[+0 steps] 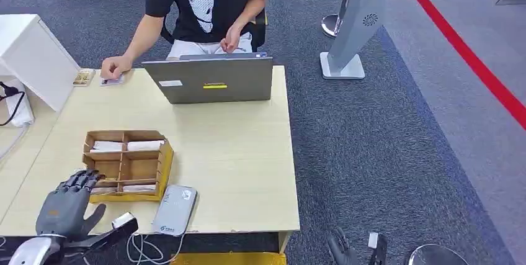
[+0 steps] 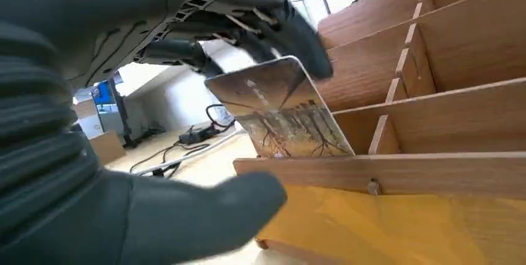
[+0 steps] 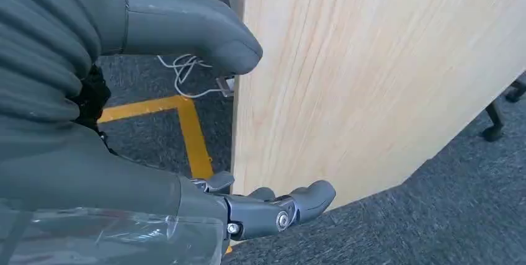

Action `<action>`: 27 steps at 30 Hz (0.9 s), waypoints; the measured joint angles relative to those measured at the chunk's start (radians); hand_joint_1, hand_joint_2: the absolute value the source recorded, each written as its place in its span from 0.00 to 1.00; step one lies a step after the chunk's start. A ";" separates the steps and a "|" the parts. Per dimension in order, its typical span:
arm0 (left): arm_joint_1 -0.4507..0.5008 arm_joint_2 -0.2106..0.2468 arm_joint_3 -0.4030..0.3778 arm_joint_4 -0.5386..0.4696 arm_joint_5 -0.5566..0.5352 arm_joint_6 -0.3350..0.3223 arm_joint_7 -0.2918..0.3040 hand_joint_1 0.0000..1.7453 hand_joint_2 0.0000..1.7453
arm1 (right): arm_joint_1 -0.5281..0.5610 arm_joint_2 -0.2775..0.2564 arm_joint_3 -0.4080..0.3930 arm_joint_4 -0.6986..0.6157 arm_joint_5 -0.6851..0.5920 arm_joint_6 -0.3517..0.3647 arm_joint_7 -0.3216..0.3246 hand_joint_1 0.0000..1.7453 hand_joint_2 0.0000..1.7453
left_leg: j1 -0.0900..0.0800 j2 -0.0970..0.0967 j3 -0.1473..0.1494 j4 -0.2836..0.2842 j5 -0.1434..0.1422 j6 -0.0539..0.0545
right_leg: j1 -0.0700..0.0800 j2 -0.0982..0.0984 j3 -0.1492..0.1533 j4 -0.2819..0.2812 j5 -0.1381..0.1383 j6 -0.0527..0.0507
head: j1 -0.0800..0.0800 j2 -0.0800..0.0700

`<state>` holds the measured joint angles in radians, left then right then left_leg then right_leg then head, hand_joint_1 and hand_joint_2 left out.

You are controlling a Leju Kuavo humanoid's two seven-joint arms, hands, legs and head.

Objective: Pass the card to the sensor for recognition and then transmit it.

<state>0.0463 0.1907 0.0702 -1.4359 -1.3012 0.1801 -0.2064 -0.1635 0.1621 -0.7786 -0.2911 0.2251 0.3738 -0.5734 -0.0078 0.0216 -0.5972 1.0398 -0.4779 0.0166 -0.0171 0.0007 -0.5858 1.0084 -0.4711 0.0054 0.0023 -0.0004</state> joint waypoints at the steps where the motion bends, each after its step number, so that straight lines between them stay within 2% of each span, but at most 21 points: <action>1: 0.000 0.000 0.000 0.002 0.000 0.000 0.000 1.00 1.00 | 0.000 0.000 0.000 0.000 0.000 0.000 0.000 0.00 1.00 | 0.000 0.000 0.000 0.000 0.000 0.000 | 0.000 0.000 0.000 0.000 0.000 0.000 | 0.000 0.000; 27: -0.004 0.005 0.000 0.004 0.000 -0.001 0.000 1.00 1.00 | 0.000 0.000 0.000 0.000 0.000 -0.001 -0.001 0.00 1.00 | 0.000 0.000 0.000 0.000 0.000 0.000 | 0.000 0.000 0.000 0.000 0.000 0.000 | 0.000 0.000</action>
<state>0.0423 0.1953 0.0698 -1.4317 -1.3012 0.1793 -0.2064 -0.1636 0.1621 -0.7786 -0.2911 0.2251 0.3727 -0.5745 -0.0078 0.0218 -0.5971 1.0398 -0.4779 0.0166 -0.0171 0.0009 -0.5859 1.0085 -0.4711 0.0054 0.0023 -0.0004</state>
